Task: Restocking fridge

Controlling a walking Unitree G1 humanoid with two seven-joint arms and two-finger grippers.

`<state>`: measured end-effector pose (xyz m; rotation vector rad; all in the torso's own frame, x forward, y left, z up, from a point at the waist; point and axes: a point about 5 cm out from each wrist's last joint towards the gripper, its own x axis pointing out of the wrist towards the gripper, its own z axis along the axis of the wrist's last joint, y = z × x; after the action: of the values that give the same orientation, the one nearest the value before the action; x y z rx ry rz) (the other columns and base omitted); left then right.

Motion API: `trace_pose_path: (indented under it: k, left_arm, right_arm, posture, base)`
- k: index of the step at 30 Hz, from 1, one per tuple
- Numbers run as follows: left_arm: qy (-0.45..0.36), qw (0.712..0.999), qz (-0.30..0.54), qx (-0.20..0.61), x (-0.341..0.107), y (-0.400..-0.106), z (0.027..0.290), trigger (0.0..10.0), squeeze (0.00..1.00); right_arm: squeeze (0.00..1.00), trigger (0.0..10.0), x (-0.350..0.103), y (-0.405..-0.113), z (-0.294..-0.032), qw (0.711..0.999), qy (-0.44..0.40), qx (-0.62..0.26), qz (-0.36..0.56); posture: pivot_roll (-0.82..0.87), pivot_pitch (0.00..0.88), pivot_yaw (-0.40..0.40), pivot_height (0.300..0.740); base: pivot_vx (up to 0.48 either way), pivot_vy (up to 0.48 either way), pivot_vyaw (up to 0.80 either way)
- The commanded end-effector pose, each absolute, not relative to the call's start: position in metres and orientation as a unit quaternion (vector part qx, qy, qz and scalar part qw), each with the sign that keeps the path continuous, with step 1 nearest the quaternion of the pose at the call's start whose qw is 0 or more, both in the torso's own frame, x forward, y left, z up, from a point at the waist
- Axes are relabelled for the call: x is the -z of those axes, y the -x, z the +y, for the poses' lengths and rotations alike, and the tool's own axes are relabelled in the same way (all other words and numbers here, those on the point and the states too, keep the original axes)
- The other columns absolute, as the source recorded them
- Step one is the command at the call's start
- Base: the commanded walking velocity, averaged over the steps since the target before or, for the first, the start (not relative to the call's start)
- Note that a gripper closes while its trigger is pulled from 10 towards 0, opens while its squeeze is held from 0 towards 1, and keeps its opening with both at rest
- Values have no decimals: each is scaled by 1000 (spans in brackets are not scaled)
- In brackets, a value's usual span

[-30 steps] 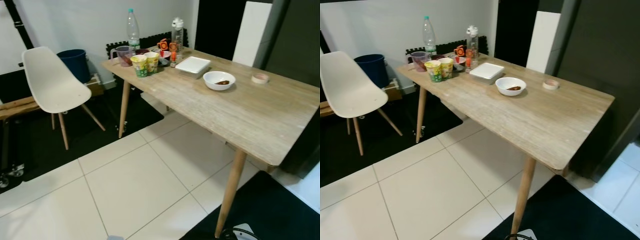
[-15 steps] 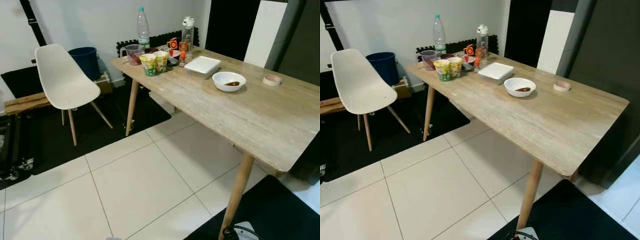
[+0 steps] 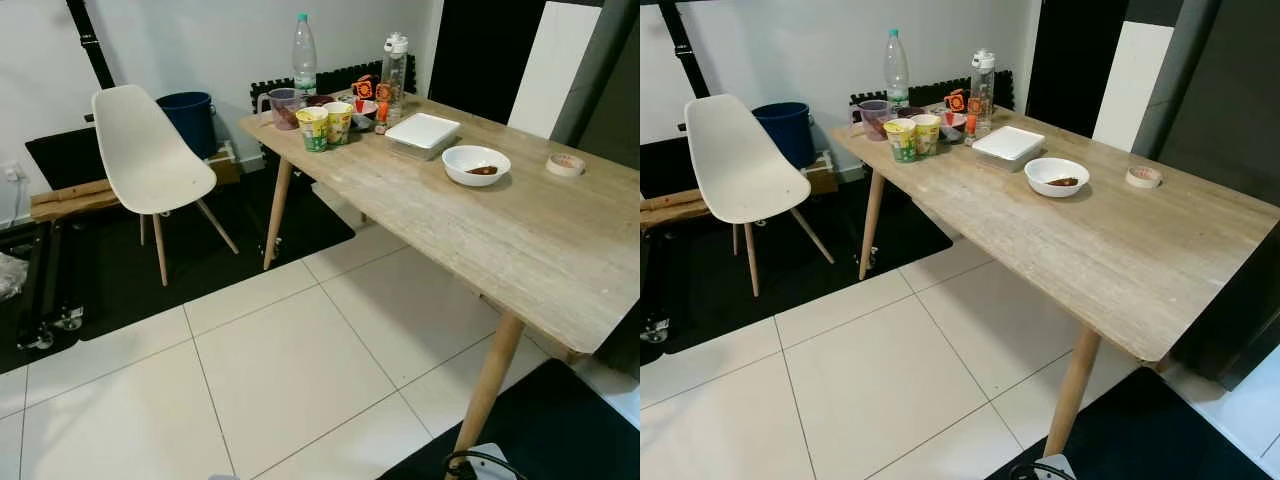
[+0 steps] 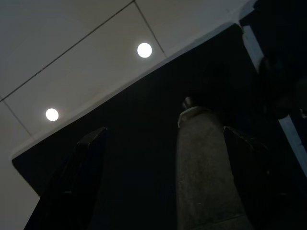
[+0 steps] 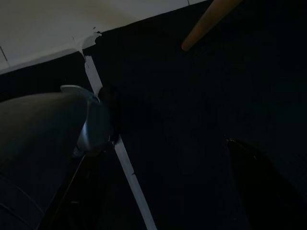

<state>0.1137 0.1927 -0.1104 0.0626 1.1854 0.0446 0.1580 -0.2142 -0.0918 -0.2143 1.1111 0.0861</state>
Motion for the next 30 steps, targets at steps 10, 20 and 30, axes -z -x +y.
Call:
trace_pose_path:
  k: [10,20,30]
  left_arm:
    - [-4,825,551,-127,105,-115,222,10000,0]
    - [12,827,552,-107,106,-118,213,10000,0]
    - [30,833,545,-93,106,-122,207,10000,0]
  right_arm:
    - [0,10000,93,-156,-209,848,50,-42,526]
    - [0,10000,93,-156,-209,847,51,-38,527]
    - [0,10000,93,-156,-211,845,65,-38,529]
  posture:
    - [-49,0,27,740]
    - [-49,0,27,740]
    - [-51,0,28,740]
  base:
    - [0,0,191]
    - [0,0,741]
    - [0,0,141]
